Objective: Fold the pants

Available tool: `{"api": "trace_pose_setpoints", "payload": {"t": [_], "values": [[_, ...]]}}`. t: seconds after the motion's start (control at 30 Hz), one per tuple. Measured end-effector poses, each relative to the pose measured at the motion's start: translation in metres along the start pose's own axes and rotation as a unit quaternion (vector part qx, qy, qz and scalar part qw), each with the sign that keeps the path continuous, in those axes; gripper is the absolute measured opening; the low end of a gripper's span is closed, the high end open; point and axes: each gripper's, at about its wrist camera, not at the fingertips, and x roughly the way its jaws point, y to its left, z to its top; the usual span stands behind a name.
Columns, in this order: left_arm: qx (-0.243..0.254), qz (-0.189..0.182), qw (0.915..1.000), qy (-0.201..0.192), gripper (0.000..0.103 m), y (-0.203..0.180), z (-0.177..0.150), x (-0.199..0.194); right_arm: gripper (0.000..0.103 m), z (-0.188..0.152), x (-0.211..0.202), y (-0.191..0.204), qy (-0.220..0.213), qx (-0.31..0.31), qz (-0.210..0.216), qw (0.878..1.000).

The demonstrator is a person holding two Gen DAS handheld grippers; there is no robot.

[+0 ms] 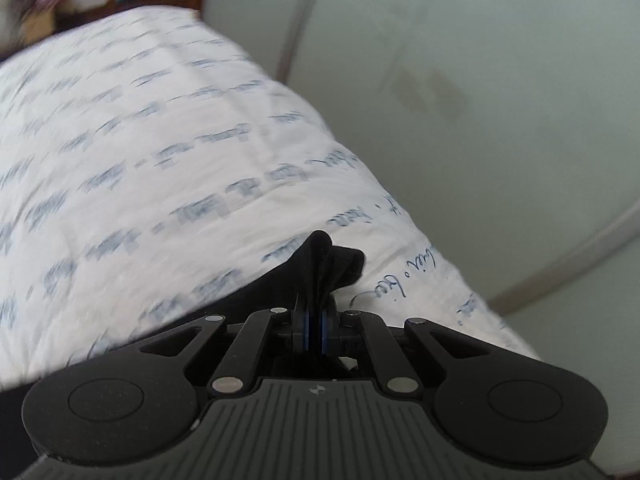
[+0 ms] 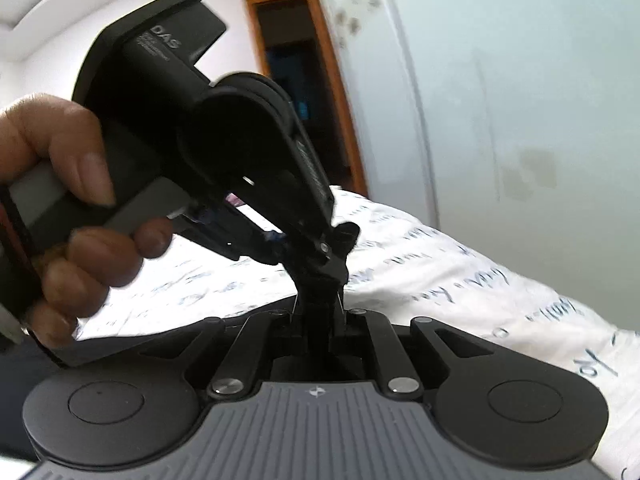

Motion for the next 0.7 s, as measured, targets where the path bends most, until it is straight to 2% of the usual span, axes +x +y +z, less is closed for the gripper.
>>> {"api": "trace_pose_setpoints", "payload": {"t": [0.13,0.2,0.3,0.4,0.47,0.57,0.7], "values": [[-0.085,-0.03,0.9951,-0.042,0.008,0.047,-0.03,-0.058,0.008,0.005,-0.019,0.04,0.009,-0.051,0.032,0.998],[-0.119,-0.034,0.9899,-0.07,0.008,0.074,-0.052,-0.091,0.008,0.005,-0.027,0.065,0.013,-0.067,0.063,0.996],[-0.176,-0.033,0.9797,-0.089,0.008,0.125,-0.083,-0.126,0.008,-0.001,-0.032,0.112,0.026,-0.107,0.12,0.987],[-0.239,-0.018,0.9674,-0.081,0.008,0.177,-0.111,-0.135,0.008,-0.014,-0.022,0.158,0.051,-0.147,0.155,0.975],[-0.263,-0.015,0.9611,-0.083,0.007,0.2,-0.127,-0.141,0.008,-0.023,-0.016,0.182,0.072,-0.169,0.173,0.968],[-0.286,-0.027,0.9539,-0.086,0.007,0.225,-0.142,-0.145,0.008,-0.037,-0.013,0.213,0.089,-0.206,0.183,0.957],[-0.33,-0.056,0.938,-0.09,0.007,0.255,-0.158,-0.146,0.008,-0.045,-0.018,0.245,0.095,-0.245,0.188,0.946]]}}
